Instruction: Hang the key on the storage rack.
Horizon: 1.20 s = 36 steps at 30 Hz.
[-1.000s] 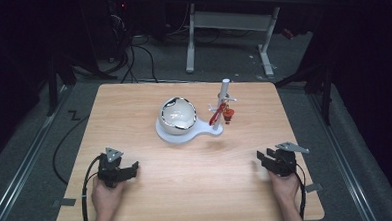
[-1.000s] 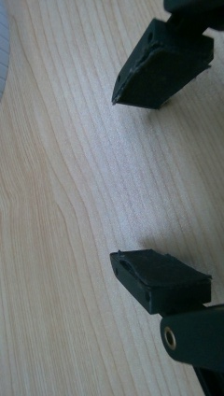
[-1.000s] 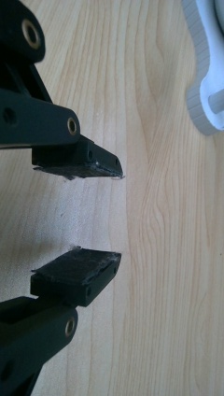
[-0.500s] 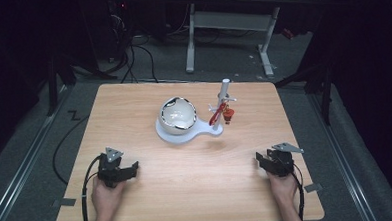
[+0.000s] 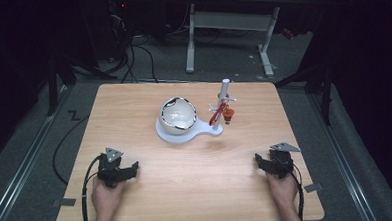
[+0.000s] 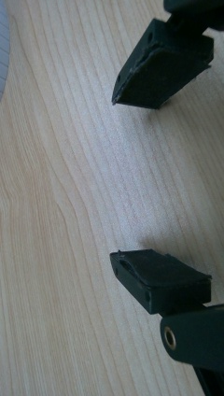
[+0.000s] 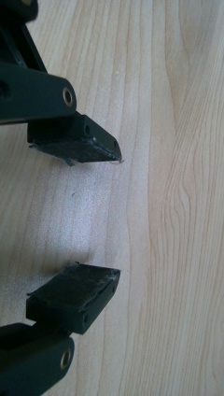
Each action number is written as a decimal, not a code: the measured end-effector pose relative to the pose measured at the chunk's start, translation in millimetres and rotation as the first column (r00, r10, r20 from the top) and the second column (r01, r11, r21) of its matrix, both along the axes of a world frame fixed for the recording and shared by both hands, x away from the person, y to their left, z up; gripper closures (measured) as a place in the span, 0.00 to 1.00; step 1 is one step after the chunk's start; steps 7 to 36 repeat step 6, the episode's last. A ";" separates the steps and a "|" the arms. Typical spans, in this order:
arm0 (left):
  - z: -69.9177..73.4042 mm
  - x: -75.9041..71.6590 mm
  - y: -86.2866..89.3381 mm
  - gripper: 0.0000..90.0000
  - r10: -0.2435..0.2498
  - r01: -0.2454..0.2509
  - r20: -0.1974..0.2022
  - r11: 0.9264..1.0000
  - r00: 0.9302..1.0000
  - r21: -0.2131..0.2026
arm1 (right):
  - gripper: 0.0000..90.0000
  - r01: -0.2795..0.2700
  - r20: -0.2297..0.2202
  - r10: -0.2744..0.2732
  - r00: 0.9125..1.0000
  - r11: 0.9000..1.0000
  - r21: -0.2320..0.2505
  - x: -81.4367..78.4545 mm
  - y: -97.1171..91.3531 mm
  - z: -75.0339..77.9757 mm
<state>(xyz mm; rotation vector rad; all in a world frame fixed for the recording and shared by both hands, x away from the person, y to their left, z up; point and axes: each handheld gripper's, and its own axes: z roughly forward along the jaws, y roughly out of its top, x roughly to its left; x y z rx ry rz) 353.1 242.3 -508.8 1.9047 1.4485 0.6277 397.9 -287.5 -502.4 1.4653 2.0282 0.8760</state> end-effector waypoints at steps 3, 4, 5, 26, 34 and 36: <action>0.0 0.0 0.0 0.22 0.000 0.000 0.000 1.000 1.000 0.000 | 0.41 0.001 -0.001 -0.001 1.000 1.000 0.001 0.0 0.0 0.0; 0.0 0.0 0.0 0.22 0.000 0.000 0.000 1.000 1.000 0.000 | 0.40 0.000 -0.001 0.000 1.000 1.000 0.001 0.0 -0.1 0.0; 0.0 0.0 0.0 0.22 0.000 0.000 0.000 1.000 1.000 0.000 | 0.39 -0.005 0.000 0.005 1.000 1.000 -0.001 0.1 -0.1 -0.1; 0.0 0.0 0.0 0.22 0.000 0.000 0.000 1.000 1.000 0.000 | 0.39 -0.007 -0.001 0.007 1.000 1.000 -0.001 0.0 0.0 -0.1; 0.0 0.0 0.0 0.22 0.000 0.000 0.000 1.000 1.000 0.000 | 0.39 -0.007 -0.001 0.007 1.000 1.000 -0.001 0.0 0.0 -0.1; 0.0 0.0 0.0 0.22 0.000 0.000 0.000 1.000 1.000 0.000 | 0.39 -0.007 -0.001 0.007 1.000 1.000 -0.001 0.0 0.0 -0.1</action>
